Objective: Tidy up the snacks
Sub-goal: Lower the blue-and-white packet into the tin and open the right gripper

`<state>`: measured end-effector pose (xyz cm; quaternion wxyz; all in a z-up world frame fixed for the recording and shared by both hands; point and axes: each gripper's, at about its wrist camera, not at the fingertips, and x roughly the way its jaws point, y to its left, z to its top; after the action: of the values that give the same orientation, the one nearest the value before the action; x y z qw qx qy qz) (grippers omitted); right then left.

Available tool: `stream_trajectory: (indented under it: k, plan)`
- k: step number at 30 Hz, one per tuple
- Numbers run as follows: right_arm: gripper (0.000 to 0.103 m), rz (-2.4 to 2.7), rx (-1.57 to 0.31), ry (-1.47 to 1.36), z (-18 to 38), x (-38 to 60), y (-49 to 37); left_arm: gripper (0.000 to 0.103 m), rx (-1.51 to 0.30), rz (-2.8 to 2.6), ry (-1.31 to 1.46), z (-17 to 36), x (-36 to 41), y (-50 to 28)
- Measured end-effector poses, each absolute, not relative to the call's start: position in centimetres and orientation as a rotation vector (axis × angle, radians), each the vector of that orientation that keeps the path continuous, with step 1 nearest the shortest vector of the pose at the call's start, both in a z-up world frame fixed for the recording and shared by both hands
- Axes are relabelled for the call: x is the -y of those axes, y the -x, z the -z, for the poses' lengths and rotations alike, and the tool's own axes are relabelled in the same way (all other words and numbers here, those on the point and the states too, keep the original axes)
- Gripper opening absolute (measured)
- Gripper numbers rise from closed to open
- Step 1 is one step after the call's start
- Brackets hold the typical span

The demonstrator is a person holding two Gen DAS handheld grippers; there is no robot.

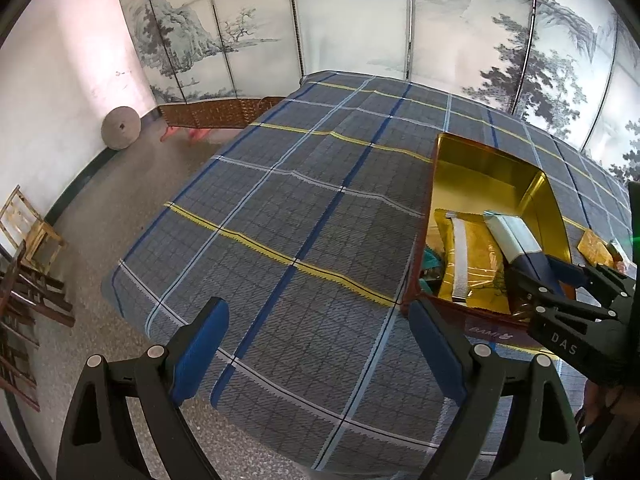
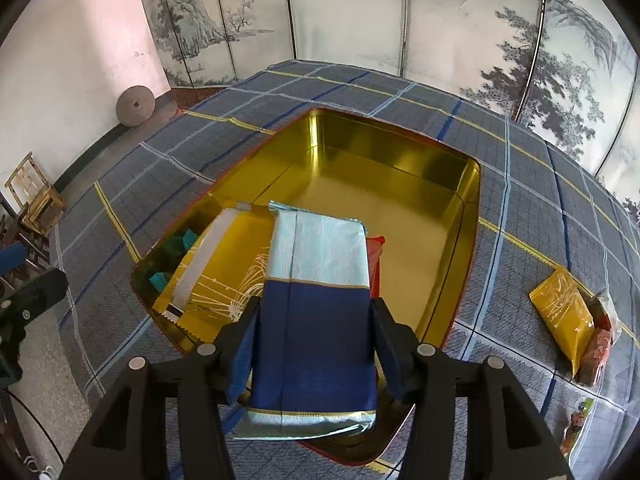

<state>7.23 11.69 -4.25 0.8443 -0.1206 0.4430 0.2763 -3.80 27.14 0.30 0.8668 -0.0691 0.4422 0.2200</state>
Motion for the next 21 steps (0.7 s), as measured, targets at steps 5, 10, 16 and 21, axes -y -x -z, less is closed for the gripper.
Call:
stream_trajectory:
  k: [5, 10, 16, 21]
  plan:
    - [0.06, -0.59, -0.914, 0.266, 3.7, -11.6, -6.9, 0.09, -0.926, -0.453, 0.135, -0.5, -26.4, 3.6]
    - [0.069, -0.602, -0.889, 0.262, 3.0, -11.2, -6.5, 0.09, -0.92, -0.444, 0.128, -0.7, -25.8, 3.5]
    - [0.069, -0.622, -0.869, 0.231, 1.7, -10.1, -6.2, 0.09, -0.911, -0.431, 0.118, -1.1, -24.9, 3.2]
    - [0.069, -0.625, -0.842, 0.219, 0.6, -8.7, -5.9, 0.09, -0.909, -0.407, 0.103, -1.2, -23.7, 2.7]
